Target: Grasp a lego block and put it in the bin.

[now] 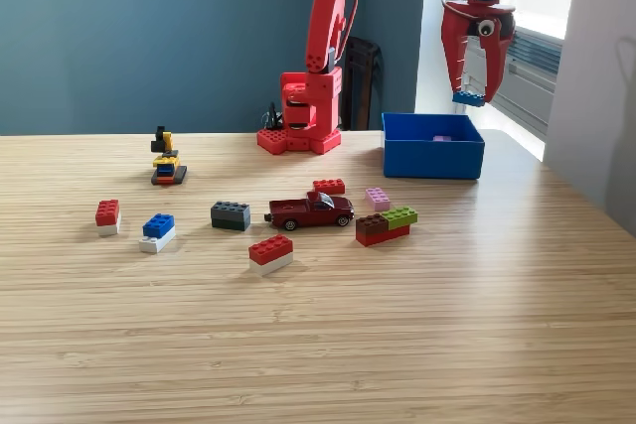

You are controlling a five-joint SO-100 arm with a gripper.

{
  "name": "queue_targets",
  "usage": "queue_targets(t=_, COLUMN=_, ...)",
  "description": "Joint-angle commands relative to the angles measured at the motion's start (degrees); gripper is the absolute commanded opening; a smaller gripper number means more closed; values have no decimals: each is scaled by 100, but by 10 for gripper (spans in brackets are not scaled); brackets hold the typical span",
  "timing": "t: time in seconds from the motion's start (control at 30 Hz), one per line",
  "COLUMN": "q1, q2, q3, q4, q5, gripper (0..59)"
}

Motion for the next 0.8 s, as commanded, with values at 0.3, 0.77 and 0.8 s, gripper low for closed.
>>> queue_targets(t=0.3, q1=-79, q2=712, q3=-729, q4=343, q5=-70, gripper=1)
queue_targets(t=0.77, q1=-79, q2=1714, q3=-466, q4=316, q5=-237, gripper=61)
queue_targets(t=0.8, q1=-79, q2=1714, q3=-431, q4=316, q5=-246, gripper=97)
